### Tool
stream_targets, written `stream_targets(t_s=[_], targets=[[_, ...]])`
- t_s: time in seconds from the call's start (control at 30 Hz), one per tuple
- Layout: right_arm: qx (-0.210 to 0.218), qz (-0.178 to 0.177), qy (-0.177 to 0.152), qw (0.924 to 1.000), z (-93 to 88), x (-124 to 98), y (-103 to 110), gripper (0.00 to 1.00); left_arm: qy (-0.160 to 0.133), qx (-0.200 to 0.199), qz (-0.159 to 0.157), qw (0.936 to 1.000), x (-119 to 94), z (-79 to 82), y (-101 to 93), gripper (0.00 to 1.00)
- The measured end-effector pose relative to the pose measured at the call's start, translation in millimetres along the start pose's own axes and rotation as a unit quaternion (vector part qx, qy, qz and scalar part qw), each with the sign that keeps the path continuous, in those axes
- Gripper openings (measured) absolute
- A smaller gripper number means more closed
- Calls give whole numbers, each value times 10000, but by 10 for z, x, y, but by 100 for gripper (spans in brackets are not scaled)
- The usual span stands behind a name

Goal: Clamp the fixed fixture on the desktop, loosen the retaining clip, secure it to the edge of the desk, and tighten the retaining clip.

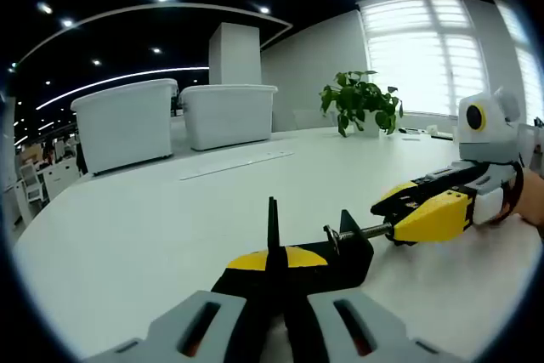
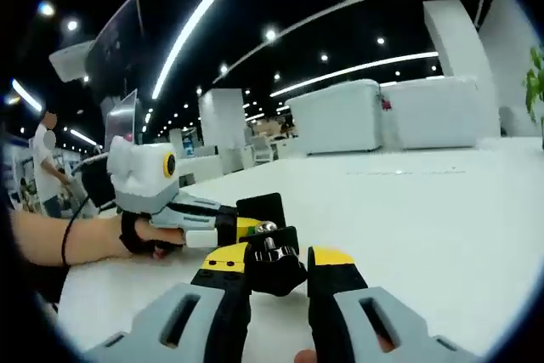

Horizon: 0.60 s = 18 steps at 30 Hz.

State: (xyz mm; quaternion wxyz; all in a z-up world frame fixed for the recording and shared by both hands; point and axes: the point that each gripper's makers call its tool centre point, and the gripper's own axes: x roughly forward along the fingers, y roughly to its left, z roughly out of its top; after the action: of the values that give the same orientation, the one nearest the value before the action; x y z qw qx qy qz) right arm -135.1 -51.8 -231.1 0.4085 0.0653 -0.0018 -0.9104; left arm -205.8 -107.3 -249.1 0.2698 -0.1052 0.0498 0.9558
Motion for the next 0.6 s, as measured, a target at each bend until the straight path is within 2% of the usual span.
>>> stream_targets(t_s=[0.1,0.2,0.23,0.3,0.4,0.47,0.6], targets=[[-440,-96,-31,9990,12,11,-18,25,-2,3,-5,10000,-3,-1,-11,5],[-1177,-245,-54,9927,36,19,20,25,-1,-3,3,10000,-3,-6,-7,5],[-1456,-283,-52,9889,40,21,32,25,-2,-2,-2,10000,-3,-7,-11,5],[-1920,-366,-39,9807,37,61,-89,25,-1,-7,4,10000,-5,-14,-10,5],[-2508,-435,-18,9671,53,97,-80,25,-3,-11,15,10000,-21,-18,-13,5],[-2699,-459,-12,9618,55,114,-82,25,-1,-14,18,10000,-38,-21,-25,5],[-2637,-458,-19,9635,77,152,-131,25,1,-15,15,10000,-31,-22,-18,5]])
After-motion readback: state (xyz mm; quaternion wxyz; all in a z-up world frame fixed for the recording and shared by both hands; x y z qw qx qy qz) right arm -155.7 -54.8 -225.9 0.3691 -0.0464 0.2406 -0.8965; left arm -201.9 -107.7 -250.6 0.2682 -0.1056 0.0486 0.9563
